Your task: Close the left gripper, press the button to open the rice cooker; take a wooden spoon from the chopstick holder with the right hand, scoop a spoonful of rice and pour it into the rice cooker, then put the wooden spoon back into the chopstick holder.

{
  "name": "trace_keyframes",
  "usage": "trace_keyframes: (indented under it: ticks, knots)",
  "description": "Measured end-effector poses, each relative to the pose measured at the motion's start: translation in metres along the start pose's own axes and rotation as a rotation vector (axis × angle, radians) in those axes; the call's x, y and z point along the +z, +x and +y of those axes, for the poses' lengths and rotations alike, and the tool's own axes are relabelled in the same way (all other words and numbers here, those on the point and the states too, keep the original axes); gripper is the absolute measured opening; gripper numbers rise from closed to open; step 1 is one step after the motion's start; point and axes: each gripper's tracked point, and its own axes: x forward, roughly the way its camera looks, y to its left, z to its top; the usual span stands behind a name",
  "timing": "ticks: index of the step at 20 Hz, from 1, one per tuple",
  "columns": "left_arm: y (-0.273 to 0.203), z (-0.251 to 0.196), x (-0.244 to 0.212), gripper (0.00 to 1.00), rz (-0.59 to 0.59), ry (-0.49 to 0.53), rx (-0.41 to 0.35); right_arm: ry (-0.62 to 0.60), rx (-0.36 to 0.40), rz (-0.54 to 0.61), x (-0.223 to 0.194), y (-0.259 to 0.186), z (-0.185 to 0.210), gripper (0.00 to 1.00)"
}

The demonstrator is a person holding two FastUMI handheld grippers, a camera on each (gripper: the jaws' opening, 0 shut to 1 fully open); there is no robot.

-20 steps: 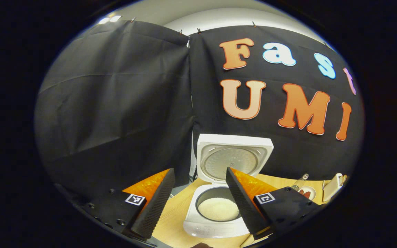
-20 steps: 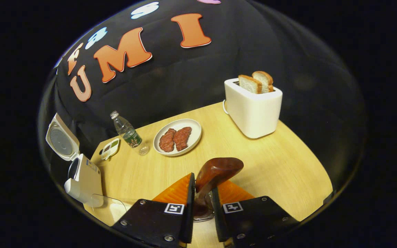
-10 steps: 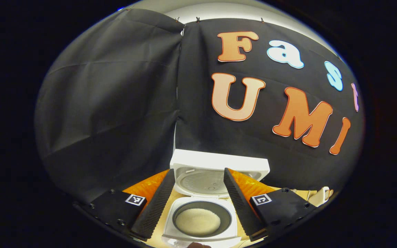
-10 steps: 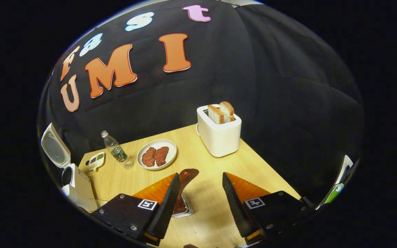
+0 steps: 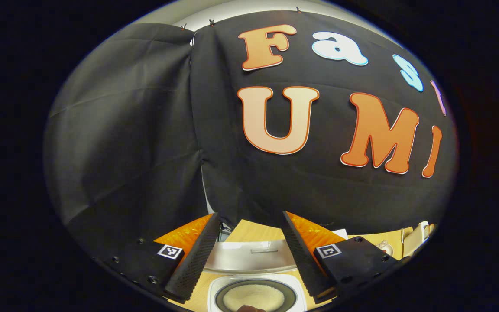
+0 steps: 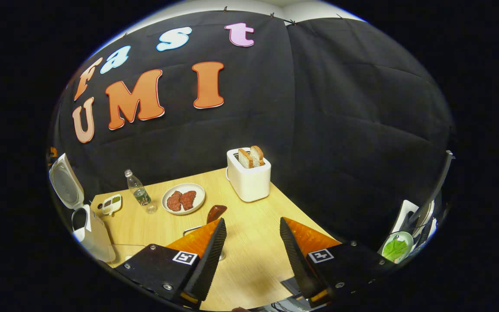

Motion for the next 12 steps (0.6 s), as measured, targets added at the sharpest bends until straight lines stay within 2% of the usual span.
trace_keyframes:
  ticks: [2, 4, 5, 6, 7, 9, 12]
  knots:
    - [0.013, 0.007, -0.009, 0.97, 0.030, -0.017, 0.042, 0.019, -0.011, 0.029, -0.012, -0.008, -0.005, 0.78]
    - [0.019, -0.005, -0.014, 0.97, 0.056, -0.010, 0.014, 0.043, -0.007, 0.030, -0.015, -0.012, -0.006, 0.78]
    - [0.019, -0.007, -0.020, 0.99, 0.084, 0.043, 0.025, 0.051, -0.001, 0.034, -0.017, -0.011, -0.005, 0.78]
    - [0.018, -0.013, -0.024, 1.00, 0.108, 0.070, -0.002, 0.057, 0.006, 0.037, -0.017, -0.010, -0.004, 0.78]
    - [0.016, -0.022, -0.030, 1.00, 0.135, 0.056, -0.037, 0.060, 0.013, 0.038, -0.016, -0.008, 0.000, 0.78]
    - [0.000, -0.027, -0.045, 1.00, 0.207, 0.035, -0.063, 0.060, 0.035, 0.029, -0.011, -0.002, 0.007, 0.78]
    - [-0.028, -0.023, -0.074, 1.00, 0.310, 0.021, -0.044, 0.033, 0.094, 0.030, -0.008, 0.006, 0.023, 0.78]
